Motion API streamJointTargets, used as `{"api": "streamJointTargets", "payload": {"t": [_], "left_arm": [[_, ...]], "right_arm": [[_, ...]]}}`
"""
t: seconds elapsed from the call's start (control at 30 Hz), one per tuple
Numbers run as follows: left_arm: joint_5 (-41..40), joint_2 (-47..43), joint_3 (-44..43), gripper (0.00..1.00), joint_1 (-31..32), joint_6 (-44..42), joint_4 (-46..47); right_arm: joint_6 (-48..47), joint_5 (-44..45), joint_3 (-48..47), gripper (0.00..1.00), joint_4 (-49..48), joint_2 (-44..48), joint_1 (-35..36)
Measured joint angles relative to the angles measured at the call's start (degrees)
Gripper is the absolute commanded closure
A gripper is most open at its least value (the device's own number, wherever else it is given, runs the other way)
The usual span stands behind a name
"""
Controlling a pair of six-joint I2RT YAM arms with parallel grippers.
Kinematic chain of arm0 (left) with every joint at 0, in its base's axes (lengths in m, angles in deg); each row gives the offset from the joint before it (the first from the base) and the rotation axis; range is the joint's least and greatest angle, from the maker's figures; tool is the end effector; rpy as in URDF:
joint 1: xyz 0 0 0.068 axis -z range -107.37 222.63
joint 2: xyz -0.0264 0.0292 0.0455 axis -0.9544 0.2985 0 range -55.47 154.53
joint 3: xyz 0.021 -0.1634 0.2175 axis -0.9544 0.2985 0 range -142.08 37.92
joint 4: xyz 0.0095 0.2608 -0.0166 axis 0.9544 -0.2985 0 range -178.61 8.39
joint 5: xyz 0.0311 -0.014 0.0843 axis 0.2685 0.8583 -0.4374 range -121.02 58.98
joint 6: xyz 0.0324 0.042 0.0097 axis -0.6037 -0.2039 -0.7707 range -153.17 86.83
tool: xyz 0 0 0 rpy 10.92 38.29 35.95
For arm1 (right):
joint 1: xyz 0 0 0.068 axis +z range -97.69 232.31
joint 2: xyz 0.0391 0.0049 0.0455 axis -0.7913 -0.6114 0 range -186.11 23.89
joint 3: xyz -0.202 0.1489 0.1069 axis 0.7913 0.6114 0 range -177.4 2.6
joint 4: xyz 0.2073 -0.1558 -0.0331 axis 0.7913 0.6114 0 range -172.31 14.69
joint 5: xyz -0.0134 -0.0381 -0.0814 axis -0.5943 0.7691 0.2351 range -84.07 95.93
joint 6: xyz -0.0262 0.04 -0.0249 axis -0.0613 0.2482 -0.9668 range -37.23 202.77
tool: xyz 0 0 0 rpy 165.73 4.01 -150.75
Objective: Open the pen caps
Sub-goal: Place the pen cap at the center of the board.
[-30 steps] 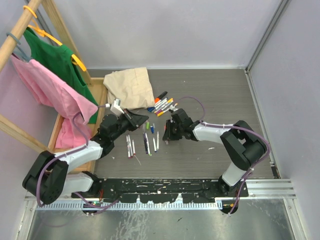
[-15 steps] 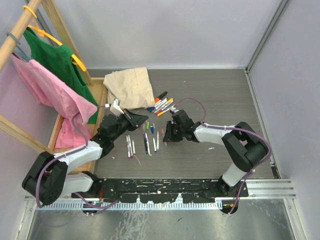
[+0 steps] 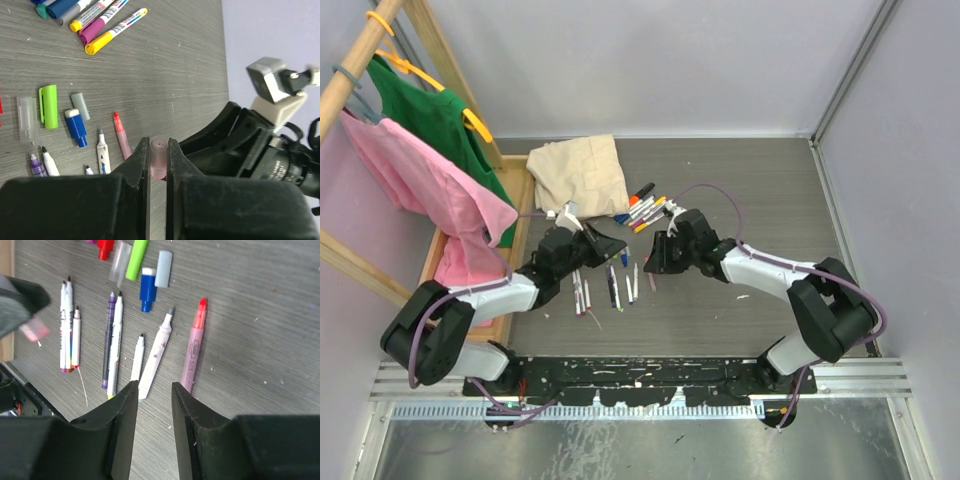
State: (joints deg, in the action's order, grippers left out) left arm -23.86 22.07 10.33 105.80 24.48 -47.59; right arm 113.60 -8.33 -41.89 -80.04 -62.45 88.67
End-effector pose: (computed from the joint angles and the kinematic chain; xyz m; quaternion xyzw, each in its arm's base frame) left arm 0.2251 -0.1524 0.1924 -0.1321 0.7865 -0.4631 0.3866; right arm 0.2392 0.1871 0.1826 -0.0924 0.9104 0.3092 0.2589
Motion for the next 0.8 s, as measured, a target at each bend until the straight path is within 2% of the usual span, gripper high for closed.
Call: {"api": "streamJointTargets", "payload": {"t": [0.23, 0.5, 0.8], "left_arm": [[-4.96, 3.98, -7.65, 0.99, 2.89, 0.02, -10.54], [-15.63, 10.10, -21.35, 0.96, 7.93, 0.02, -30.47], [-22.73, 20.87, -37.51, 0.91, 11.06, -0.48, -47.76]], "right_arm": [[-7.87, -10.01, -3.67, 0.59, 1.38, 0.35, -6.12], [-15.13, -22.14, -6.91, 0.58, 4.02, 1.27, -18.43], [-18.45, -25.90, -7.78, 0.57, 6.47, 1.60, -20.48]]}}
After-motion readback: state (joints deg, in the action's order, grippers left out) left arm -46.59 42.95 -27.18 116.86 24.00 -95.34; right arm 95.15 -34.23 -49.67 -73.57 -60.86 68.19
